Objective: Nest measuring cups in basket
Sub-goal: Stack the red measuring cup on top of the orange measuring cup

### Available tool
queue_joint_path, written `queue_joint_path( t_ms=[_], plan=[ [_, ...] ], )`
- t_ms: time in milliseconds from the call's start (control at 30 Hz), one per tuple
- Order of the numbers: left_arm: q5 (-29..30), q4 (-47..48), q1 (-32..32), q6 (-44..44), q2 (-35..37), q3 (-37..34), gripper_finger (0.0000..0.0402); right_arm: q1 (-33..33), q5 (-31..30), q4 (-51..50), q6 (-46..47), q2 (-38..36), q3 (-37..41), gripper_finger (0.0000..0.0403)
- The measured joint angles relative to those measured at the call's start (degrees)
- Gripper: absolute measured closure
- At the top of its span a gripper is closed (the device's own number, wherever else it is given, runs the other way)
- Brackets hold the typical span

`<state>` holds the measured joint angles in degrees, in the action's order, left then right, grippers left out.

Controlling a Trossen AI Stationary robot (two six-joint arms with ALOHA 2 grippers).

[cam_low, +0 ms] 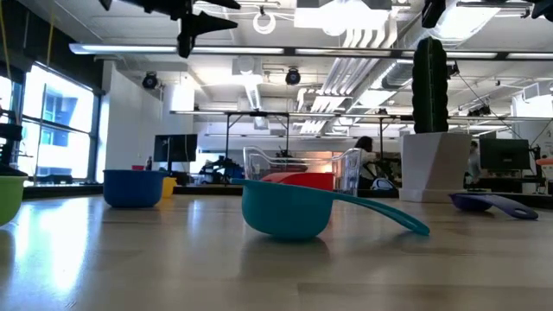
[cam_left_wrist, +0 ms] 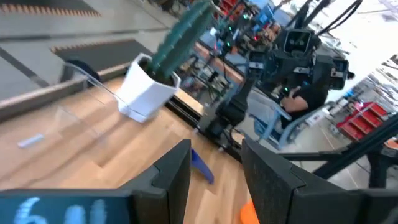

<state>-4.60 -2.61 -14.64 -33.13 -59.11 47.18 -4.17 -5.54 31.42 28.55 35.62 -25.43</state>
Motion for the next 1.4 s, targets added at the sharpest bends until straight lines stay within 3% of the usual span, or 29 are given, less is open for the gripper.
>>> queue_joint_path(
  t_ms=[333,700,1000,1400],
  plan=[
    [0.23,3.69,5.09,-7.62,-7.03,4.08,0.027,-0.02,-0.02,-0.09,-0.04,0.0,0.0,0.0185],
    [5.31,4.46,10.01,-17.51,-15.89,4.08,0.027,0.0,-0.06,-2.36,-0.04,0.0,0.0,0.0185],
    [7.77,4.56,10.96,-24.13,-23.43,4.06,0.0271,-0.02,-0.07,-6.61,3.22,0.0,-0.02,0.0185],
    [8.31,1.13,9.74,-24.25,-31.96,4.06,0.0271,-0.02,-0.12,-11.34,4.05,0.0,-0.02,0.0185]
  ],
)
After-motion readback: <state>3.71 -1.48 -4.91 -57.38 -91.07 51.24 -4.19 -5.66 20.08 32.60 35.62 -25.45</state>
